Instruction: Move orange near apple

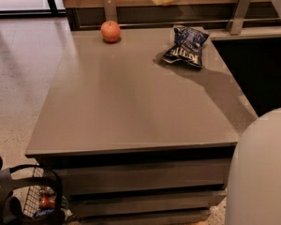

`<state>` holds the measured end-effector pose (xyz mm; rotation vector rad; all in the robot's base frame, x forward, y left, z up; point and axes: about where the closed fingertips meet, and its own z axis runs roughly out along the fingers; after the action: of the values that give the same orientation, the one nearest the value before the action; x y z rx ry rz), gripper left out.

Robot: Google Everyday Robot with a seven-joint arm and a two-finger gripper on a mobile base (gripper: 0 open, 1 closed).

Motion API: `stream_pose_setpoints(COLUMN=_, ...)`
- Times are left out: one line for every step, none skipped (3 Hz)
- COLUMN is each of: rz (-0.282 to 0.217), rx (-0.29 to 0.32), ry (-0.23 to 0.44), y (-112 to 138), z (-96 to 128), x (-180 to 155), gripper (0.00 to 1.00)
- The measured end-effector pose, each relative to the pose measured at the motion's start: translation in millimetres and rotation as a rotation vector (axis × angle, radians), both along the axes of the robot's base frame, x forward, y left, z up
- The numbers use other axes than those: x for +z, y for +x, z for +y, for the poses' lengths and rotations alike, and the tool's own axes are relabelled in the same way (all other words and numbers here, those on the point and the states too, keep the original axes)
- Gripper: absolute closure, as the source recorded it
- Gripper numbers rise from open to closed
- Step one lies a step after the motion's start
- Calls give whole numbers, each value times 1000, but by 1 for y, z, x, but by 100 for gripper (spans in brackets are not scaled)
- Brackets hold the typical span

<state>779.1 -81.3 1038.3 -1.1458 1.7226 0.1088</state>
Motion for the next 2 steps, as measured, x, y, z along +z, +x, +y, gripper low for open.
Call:
stream_pose_setpoints(rz=3, rx=3, ry=-1, y=0, z=1, x=-2, gripper=100)
stream_pose_setpoints(rz=38, rx=27, ry=36, y=25, z=25, x=-30, gripper=100)
